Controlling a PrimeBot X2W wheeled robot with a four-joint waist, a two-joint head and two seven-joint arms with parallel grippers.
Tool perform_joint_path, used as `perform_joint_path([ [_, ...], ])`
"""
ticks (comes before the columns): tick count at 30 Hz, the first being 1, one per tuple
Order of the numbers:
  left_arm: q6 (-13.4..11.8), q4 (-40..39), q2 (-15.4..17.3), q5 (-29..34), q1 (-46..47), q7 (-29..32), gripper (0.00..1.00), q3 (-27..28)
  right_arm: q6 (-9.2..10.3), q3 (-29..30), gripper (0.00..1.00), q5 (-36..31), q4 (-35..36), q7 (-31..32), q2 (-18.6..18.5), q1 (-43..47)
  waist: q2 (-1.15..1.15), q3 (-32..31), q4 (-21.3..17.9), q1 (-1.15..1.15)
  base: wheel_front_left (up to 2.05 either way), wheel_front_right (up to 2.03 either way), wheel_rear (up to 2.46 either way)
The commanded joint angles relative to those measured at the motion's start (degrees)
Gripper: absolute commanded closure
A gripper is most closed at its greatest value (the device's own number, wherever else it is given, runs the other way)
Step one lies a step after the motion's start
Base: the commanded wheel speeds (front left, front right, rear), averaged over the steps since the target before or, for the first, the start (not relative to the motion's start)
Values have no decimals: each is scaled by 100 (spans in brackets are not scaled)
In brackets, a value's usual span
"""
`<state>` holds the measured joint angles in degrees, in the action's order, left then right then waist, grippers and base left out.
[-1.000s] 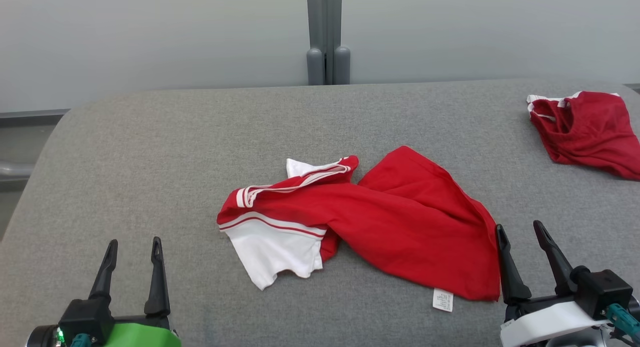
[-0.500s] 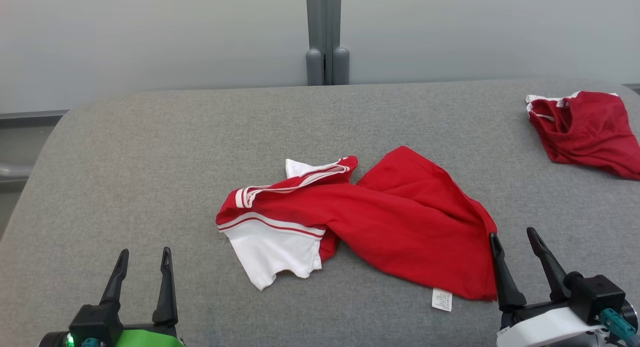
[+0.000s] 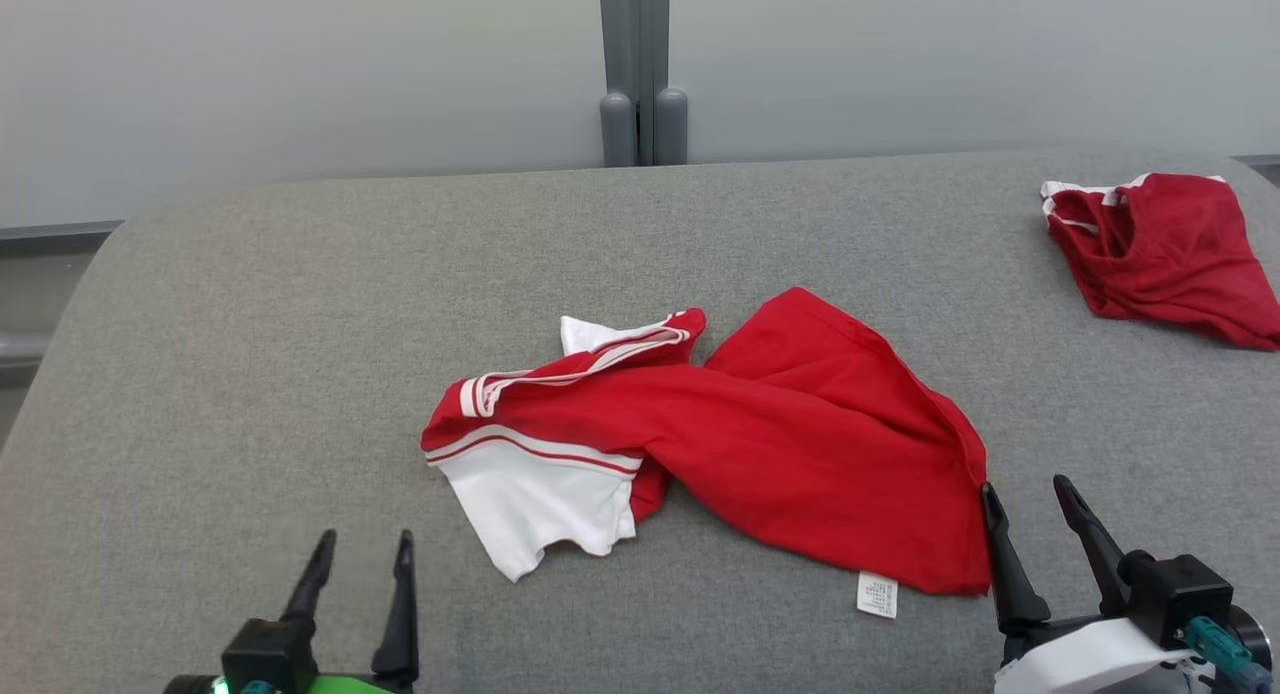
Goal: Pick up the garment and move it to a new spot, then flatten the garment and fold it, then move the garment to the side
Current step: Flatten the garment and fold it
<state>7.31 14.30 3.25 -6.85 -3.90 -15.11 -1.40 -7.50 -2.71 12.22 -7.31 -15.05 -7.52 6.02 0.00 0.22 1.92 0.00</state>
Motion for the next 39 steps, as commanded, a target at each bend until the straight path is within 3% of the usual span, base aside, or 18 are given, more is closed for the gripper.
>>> perform_joint_path([
  [1,21,88,1,-47,86,-2,0,-80,2,23,0,-54,-91,-17,18,-116,0,42,-30,0,0,0,0],
  [7,21,723,-17,-259,341,-3,0,-646,2,71,0,-108,-732,-17,49,-410,0,290,-106,0,0,0,0],
  [17,22,1858,-25,-669,1041,-3,0,-1116,3,-124,0,-57,-1755,-17,127,-817,0,712,-188,0,0,0,0],
  [26,22,2456,-27,-1094,1433,4,0,-1371,2,-202,0,148,-2410,-5,252,-990,0,935,-250,0,0,0,0],
  [33,24,2775,-44,-1610,1601,21,0,-1757,-16,-594,0,448,-2713,24,402,-1154,0,971,-256,0,0,0,0],
  [34,24,2796,-48,-1707,1620,25,0,-1831,-18,-632,4,520,-2740,24,414,-1145,0,964,-255,0,0,0,0],
  [35,25,2830,-47,-1772,1643,25,51,-1911,-20,-660,75,610,-2738,25,422,-1149,0,957,-255,0,0,0,0],
  [36,25,2844,-49,-1868,1658,26,71,-1982,-20,-679,100,678,-2729,25,428,-1157,0,950,-258,0,0,0,0],
  [37,25,2830,-50,-1990,1676,26,100,-2060,-19,-718,100,746,-2718,25,433,-1164,0,938,-261,0,0,0,0],
  [39,24,2817,-41,-2050,1714,25,100,-2105,-11,-763,100,825,-2622,17,421,-1197,0,908,-270,0,0,0,0],
])
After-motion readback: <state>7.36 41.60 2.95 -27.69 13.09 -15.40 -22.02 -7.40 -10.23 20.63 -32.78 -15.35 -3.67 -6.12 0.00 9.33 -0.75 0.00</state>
